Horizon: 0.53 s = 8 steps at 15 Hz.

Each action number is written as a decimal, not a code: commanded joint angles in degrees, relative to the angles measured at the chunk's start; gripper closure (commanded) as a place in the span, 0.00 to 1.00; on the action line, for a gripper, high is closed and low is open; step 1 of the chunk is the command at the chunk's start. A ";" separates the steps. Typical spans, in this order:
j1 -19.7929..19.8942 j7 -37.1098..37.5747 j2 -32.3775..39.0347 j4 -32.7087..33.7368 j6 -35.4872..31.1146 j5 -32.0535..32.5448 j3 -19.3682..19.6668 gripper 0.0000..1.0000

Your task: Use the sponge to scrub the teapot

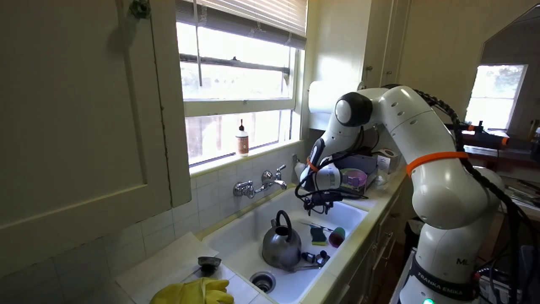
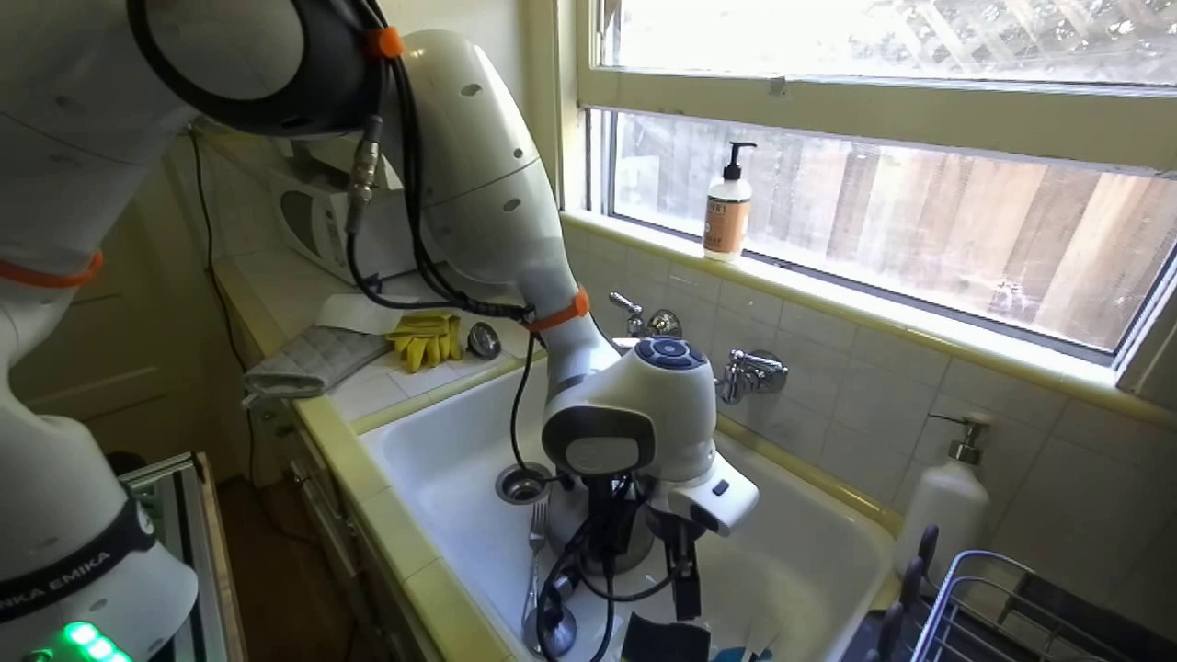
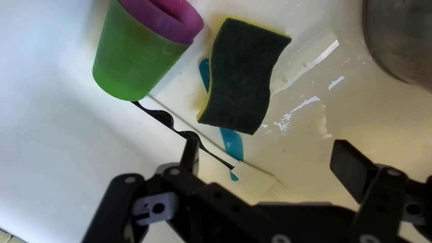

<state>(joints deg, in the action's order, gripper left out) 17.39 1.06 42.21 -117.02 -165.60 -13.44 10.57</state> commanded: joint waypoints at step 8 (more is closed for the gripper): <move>-4.95 6.23 13.84 10.13 0.91 5.35 4.66 0.00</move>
<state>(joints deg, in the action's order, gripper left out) 13.26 4.37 51.43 -111.54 -165.58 -9.32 14.26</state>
